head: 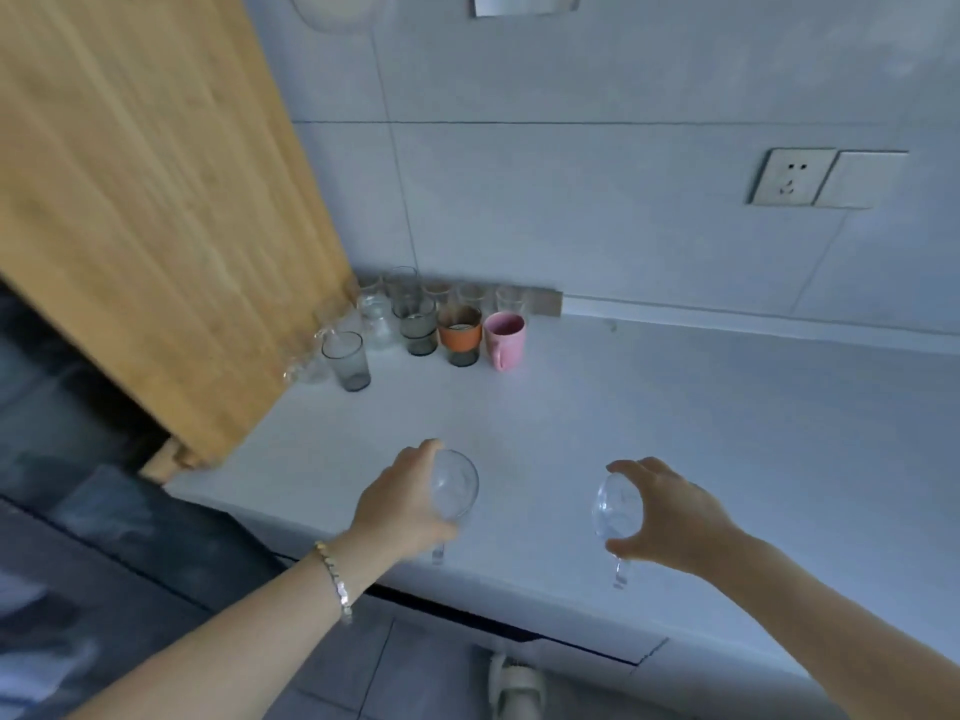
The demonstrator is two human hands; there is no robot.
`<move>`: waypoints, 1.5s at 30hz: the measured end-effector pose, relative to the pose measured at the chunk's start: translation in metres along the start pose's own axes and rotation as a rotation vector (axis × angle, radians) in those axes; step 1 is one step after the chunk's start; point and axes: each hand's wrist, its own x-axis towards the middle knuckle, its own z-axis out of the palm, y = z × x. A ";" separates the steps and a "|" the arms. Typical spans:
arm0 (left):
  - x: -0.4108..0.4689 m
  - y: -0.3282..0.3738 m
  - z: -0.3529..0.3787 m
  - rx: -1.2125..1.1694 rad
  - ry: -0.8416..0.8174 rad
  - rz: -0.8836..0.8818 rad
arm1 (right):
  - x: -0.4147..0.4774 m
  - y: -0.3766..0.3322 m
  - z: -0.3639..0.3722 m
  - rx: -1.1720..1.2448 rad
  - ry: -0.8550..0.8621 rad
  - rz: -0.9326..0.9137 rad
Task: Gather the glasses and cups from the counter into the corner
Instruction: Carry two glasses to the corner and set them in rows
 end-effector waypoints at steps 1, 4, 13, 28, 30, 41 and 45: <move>0.015 -0.010 -0.005 0.004 0.007 -0.014 | 0.017 -0.008 0.001 0.003 -0.006 -0.014; 0.065 -0.036 -0.020 0.002 0.019 -0.054 | 0.073 -0.030 0.002 0.024 -0.008 -0.059; 0.207 -0.091 -0.063 0.021 -0.009 -0.104 | 0.210 -0.093 0.005 0.051 -0.077 -0.119; 0.342 -0.152 -0.051 0.112 -0.286 0.092 | 0.299 -0.170 0.054 0.248 -0.037 0.172; 0.347 -0.158 -0.048 0.110 -0.296 0.107 | 0.316 -0.183 0.056 0.254 -0.006 0.186; 0.356 -0.162 -0.044 0.119 -0.361 0.195 | 0.363 -0.215 0.075 0.198 0.047 0.324; 0.360 -0.163 -0.043 0.121 -0.375 0.230 | 0.363 -0.215 0.078 0.187 0.019 0.329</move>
